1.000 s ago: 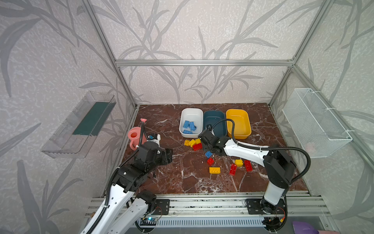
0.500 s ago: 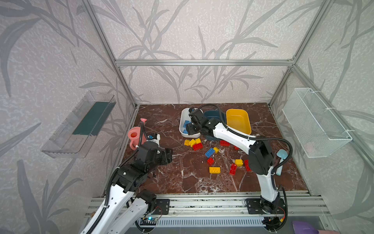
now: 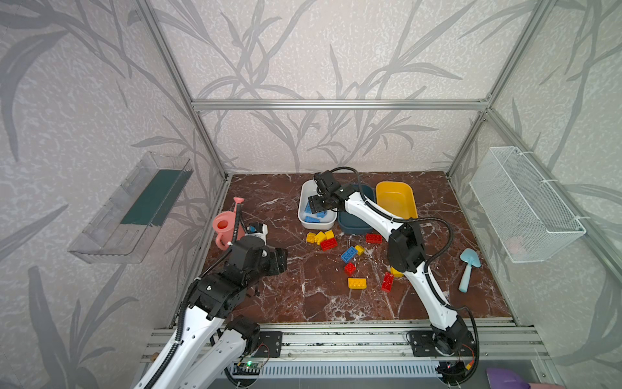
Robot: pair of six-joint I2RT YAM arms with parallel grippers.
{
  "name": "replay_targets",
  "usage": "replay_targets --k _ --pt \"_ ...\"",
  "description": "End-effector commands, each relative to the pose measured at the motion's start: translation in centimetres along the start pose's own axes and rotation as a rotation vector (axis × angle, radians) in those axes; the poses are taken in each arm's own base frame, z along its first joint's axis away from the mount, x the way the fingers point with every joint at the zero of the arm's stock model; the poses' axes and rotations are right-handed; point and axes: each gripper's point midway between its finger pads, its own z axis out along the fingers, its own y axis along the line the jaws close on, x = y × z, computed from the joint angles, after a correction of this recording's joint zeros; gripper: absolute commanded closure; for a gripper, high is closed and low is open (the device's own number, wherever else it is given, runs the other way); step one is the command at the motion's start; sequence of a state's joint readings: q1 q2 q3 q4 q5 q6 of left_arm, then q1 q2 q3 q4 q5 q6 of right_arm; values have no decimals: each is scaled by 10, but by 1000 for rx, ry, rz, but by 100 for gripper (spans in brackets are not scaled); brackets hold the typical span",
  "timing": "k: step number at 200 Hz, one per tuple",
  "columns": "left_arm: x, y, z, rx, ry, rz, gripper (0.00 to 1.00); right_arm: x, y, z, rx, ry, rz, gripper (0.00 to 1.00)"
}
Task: Sort the legos into containers by color
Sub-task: Place the lego in the container, then pick up the lego from the center of the table.
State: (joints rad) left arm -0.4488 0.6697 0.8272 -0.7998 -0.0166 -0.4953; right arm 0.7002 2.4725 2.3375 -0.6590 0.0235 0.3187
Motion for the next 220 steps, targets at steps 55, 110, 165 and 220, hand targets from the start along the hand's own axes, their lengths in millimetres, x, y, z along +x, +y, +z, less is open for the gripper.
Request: replay_targets --k 55,110,165,220 --pt "-1 -9 6 35 14 69 28 -25 1 -67 -31 -31 -7 11" --pt "6 -49 27 63 133 201 29 1 -28 -153 -93 -194 49 11" --pt "4 -93 59 115 210 288 33 76 -74 -232 -146 -313 128 10" --pt "20 -135 100 131 291 380 31 156 -103 -248 -168 -371 251 9"
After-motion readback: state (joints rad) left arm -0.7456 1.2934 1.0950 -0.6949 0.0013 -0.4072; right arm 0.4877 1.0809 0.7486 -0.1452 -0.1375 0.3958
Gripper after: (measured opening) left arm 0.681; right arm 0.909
